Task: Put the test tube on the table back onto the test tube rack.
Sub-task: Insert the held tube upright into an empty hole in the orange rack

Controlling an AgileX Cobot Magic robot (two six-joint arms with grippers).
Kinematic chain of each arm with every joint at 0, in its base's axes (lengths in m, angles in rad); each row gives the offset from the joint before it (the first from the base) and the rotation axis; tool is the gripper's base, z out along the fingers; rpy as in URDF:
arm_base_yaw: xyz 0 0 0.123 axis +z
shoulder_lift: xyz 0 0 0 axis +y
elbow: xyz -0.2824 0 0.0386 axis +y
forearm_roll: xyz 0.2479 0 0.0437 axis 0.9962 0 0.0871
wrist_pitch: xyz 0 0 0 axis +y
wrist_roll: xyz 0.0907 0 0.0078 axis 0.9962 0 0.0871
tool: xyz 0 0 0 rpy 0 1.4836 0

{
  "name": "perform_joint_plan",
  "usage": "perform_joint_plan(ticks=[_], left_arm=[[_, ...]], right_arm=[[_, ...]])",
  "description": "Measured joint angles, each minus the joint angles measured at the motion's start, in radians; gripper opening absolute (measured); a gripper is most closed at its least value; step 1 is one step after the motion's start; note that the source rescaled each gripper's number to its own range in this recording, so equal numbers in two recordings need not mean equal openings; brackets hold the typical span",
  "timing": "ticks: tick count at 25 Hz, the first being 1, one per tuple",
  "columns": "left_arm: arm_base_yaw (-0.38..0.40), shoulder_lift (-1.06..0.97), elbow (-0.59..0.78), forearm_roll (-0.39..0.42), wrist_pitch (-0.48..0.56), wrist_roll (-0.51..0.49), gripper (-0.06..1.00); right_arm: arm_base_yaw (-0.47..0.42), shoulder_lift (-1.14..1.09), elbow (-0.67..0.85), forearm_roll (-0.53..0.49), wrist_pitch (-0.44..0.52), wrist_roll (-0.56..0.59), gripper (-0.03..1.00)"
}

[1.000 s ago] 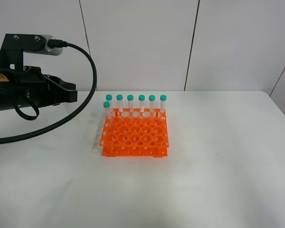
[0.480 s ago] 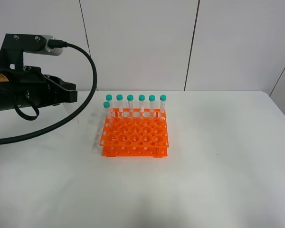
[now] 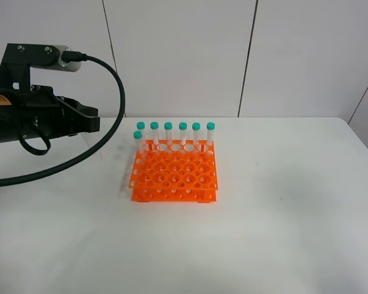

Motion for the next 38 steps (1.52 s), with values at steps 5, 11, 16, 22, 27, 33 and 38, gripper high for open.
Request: perform_joint_plan(ticks=[5,11,16,22,27,33,38], left_arm=[[0.000,0.000,0.000,0.000,0.000,0.000,0.01],[0.000,0.000,0.000,0.000,0.000,0.000,0.01],[0.000,0.000,0.002,0.000,0.001,0.000,0.01],[0.000,0.000,0.006,0.000,0.004,0.001,0.01],[0.000,0.000,0.006,0.000,0.004,0.002,0.01],[0.000,0.000,0.006,0.000,0.004,0.008,0.01],[0.000,0.000,0.006,0.000,0.004,0.012,0.01]], right_arm=[[0.000,-0.131,0.174,-0.008,-0.020,0.051,0.66],[0.000,-0.144,0.273,0.000,-0.073,0.067,0.66],[0.000,-0.144,0.305,0.008,-0.104,0.063,0.66],[0.000,-0.144,0.313,0.008,-0.136,0.060,0.65],[0.000,-0.144,0.327,0.003,-0.159,0.060,0.65],[0.000,-0.144,0.327,0.017,-0.159,0.049,0.65],[0.000,-0.144,0.327,0.042,-0.159,0.014,0.65]])
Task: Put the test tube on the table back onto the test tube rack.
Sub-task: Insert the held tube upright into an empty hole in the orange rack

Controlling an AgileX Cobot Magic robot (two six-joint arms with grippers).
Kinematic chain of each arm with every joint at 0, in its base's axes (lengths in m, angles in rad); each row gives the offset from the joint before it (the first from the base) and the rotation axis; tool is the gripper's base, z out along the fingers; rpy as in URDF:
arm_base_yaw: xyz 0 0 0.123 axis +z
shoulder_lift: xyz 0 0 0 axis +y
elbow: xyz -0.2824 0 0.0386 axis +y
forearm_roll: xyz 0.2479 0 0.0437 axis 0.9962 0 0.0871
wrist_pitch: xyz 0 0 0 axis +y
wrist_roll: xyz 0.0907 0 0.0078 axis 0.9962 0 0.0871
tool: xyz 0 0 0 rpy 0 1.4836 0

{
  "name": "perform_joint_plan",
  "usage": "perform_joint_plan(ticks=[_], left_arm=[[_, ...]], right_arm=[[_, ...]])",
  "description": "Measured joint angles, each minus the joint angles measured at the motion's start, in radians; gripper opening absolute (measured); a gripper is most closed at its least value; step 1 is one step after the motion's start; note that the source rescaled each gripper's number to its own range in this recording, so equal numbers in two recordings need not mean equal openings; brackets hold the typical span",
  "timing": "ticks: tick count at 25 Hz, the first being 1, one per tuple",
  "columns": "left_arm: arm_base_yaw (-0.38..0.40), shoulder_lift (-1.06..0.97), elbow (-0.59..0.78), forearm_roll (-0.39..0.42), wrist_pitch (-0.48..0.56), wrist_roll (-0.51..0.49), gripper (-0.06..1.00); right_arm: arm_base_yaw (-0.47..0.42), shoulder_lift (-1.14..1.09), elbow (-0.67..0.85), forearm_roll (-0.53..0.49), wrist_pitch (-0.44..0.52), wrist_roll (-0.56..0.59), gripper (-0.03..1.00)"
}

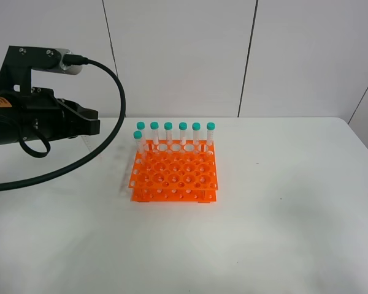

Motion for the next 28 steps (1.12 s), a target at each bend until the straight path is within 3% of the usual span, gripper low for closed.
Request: perform_joint_plan(ticks=[28], left_arm=[[0.000,0.000,0.000,0.021,0.035,0.060,0.01]], right_arm=[[0.000,0.000,0.000,0.001,-0.001,0.000,0.65]])
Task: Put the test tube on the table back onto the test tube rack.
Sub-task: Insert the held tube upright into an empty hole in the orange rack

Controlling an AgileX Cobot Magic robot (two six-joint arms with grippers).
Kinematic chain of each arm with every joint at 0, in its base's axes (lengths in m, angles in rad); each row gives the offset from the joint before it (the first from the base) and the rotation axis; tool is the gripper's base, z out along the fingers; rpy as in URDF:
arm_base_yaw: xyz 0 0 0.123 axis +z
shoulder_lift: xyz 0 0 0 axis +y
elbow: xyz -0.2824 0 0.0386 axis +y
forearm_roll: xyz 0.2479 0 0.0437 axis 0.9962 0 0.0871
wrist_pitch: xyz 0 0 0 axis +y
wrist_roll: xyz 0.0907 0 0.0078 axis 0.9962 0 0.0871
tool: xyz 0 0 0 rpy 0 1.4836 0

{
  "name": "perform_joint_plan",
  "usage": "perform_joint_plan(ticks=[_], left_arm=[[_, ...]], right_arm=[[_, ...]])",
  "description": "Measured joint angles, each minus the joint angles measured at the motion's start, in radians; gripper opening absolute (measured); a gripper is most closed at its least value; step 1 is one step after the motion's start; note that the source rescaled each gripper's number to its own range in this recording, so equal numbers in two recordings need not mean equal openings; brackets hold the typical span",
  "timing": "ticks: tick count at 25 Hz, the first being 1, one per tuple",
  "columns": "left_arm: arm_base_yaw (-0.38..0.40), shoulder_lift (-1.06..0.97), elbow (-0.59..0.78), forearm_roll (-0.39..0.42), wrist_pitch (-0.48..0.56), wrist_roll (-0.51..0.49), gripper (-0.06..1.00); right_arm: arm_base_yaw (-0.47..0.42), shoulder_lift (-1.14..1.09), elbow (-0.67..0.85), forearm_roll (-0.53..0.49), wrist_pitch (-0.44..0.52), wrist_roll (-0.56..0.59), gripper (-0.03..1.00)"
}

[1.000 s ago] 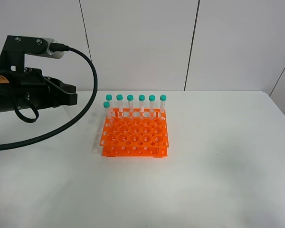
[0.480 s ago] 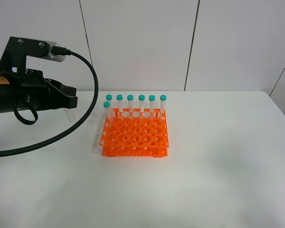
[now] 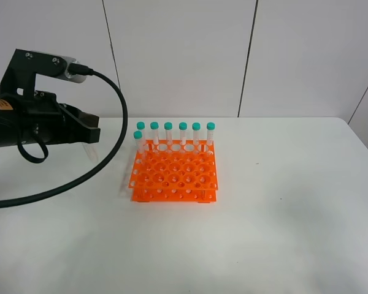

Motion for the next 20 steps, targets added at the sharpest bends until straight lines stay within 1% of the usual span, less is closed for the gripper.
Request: perform_joint_plan(ticks=[2,4,6,7,9,14,20], left_arm=[[0.000,0.000,0.000,0.058,-0.005,-0.047,0.01],[0.000,0.000,0.000,0.132,-0.024,-0.145,0.01],[0.000,0.005,-0.001,0.203,-0.046,-0.215,0.01],[0.000,0.017,-0.010,0.222,-0.048,-0.232,0.01],[-0.005,0.056,-0.036,0.232,-0.048,-0.242,0.01],[-0.045,0.188,-0.111,0.236,-0.059,-0.242,0.01],[-0.099,0.325,-0.222,0.223,-0.123,-0.242,0.01]], right_arm=[[0.000,0.000,0.000,0.000,0.000,0.000,0.65],[0.000,0.000,0.000,0.000,0.000,0.000,0.65],[0.000,0.000,0.000,0.000,0.000,0.000,0.65],[0.000,0.000,0.000,0.000,0.000,0.000,0.65],[0.000,0.000,0.000,0.000,0.000,0.000,0.65],[0.000,0.000,0.000,0.000,0.000,0.000,0.65],[0.000,0.000,0.000,0.001,-0.001,0.000,0.65]])
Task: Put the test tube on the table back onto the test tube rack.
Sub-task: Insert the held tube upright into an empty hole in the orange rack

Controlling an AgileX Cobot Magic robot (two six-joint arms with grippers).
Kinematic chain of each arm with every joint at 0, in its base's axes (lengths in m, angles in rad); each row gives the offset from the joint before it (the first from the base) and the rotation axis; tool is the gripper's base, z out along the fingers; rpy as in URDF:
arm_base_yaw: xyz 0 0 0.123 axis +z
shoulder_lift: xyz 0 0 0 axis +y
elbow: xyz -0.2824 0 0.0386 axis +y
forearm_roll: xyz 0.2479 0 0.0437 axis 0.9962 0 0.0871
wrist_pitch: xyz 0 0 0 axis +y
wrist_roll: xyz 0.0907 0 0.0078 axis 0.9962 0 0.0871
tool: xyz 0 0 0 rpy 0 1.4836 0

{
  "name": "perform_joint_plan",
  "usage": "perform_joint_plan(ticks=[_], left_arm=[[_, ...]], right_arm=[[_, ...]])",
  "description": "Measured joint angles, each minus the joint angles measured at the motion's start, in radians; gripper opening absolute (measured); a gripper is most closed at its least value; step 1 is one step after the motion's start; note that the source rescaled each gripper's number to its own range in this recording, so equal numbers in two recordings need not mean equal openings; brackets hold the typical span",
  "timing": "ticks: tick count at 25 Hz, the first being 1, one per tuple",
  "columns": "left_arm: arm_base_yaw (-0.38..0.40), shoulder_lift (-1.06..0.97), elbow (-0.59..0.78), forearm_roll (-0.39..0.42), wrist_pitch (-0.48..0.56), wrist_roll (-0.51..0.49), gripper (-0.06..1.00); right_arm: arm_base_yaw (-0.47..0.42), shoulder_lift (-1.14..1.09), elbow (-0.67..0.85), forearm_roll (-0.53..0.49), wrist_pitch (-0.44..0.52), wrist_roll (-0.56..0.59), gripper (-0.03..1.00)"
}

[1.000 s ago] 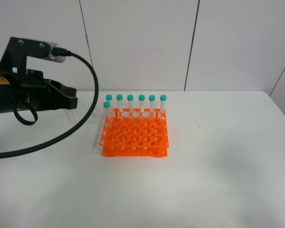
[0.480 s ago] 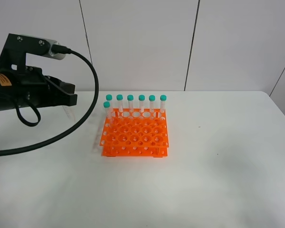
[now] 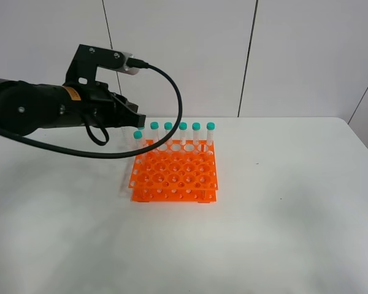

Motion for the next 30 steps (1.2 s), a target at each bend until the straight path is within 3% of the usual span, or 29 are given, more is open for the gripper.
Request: perform_joint_plan(ticks=[17,30], left_arm=[[-0.027,0.240,-0.095,-0.053,-0.198,0.000,0.01],[-0.027,0.353,-0.174,-0.054,-0.231,0.062,0.01]], right_arm=[[0.000,0.000,0.000,0.000,0.000,0.000,0.65],[0.000,0.000,0.000,0.000,0.000,0.000,0.65]])
